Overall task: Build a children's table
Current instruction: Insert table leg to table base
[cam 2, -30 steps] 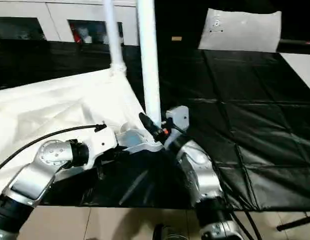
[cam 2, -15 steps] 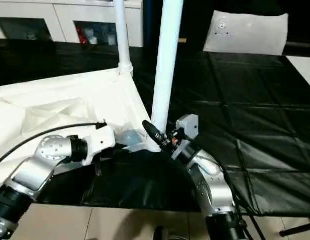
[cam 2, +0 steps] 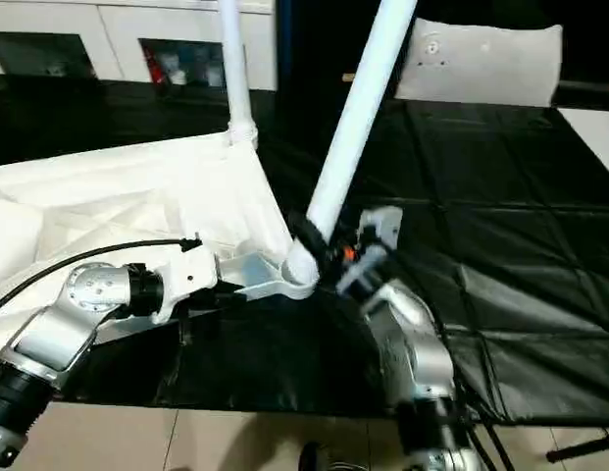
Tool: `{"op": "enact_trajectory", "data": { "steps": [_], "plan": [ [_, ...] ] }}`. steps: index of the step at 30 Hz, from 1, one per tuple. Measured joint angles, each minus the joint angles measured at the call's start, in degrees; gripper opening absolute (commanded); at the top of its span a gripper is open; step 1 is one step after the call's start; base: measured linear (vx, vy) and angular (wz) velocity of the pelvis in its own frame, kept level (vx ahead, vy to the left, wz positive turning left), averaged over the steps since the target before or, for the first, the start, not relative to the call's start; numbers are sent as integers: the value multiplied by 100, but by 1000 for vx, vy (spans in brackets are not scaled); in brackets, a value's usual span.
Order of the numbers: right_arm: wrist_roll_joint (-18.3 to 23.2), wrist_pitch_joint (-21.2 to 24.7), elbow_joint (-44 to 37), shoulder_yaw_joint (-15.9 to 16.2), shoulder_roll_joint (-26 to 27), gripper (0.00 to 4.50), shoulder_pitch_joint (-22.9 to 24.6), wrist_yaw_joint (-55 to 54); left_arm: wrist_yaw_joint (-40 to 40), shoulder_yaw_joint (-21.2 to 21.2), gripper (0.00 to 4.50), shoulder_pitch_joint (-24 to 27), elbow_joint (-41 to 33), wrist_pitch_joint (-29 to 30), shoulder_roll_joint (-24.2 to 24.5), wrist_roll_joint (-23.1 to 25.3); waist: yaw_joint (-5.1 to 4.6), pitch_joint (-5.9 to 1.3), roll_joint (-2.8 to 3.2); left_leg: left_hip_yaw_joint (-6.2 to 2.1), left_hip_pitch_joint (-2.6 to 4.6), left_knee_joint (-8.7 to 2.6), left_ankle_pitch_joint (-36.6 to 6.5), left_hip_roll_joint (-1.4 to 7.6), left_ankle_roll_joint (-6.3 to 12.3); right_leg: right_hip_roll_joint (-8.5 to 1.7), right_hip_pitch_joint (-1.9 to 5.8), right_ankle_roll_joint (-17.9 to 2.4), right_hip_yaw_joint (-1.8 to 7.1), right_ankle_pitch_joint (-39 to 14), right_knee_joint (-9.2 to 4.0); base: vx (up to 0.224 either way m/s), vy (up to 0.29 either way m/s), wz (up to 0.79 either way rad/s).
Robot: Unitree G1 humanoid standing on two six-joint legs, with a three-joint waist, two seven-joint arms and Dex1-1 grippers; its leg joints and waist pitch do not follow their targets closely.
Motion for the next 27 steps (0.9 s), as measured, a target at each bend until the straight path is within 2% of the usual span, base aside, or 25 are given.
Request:
{"op": "enact_trajectory", "data": {
  "steps": [5, 13, 19, 25, 27],
  "plan": [
    [-24, -24, 236, 41, 159, 189, -1, 24, 13, 13, 0, -25, 24, 52, 11, -1, 13, -5, 1, 4, 1, -9, 0, 1, -1, 1, -7, -29, 0, -5, 17, 0, 0, 0],
    [-238, -635, 733, -4, 219, 189, -110, -52, 41, 40, 0, -90, 97, 193, -39, -22, 14, -13, -4, 6, 9, -5, 26, 7, -44, 1, -6, -18, -3, -11, 33, 0, 0, 0],
    [-219, -675, 271, -21, 153, 189, 335, 7, 37, -29, 0, -123, 138, 217, -62, -24, 72, -34, -8, 6, 7, -8, 23, 9, -39, 2, -6, -12, -2, -18, 33, 0, 0, 0],
    [-125, -623, -184, -2, -23, 189, 830, 116, 33, -52, 0, -183, 261, 196, -84, -26, 84, -42, 4, 6, 11, -5, 25, 9, -43, 3, -4, -15, -3, -16, 35, 0, 0, 0],
    [-134, -581, -300, 8, -77, 189, 911, 115, 33, -89, 0, -184, 261, 180, -106, -26, 128, -44, 6, 6, 11, -4, 26, 10, -44, 3, -1, -14, -3, -16, 35, 0, 0, 0]
  ]
}}
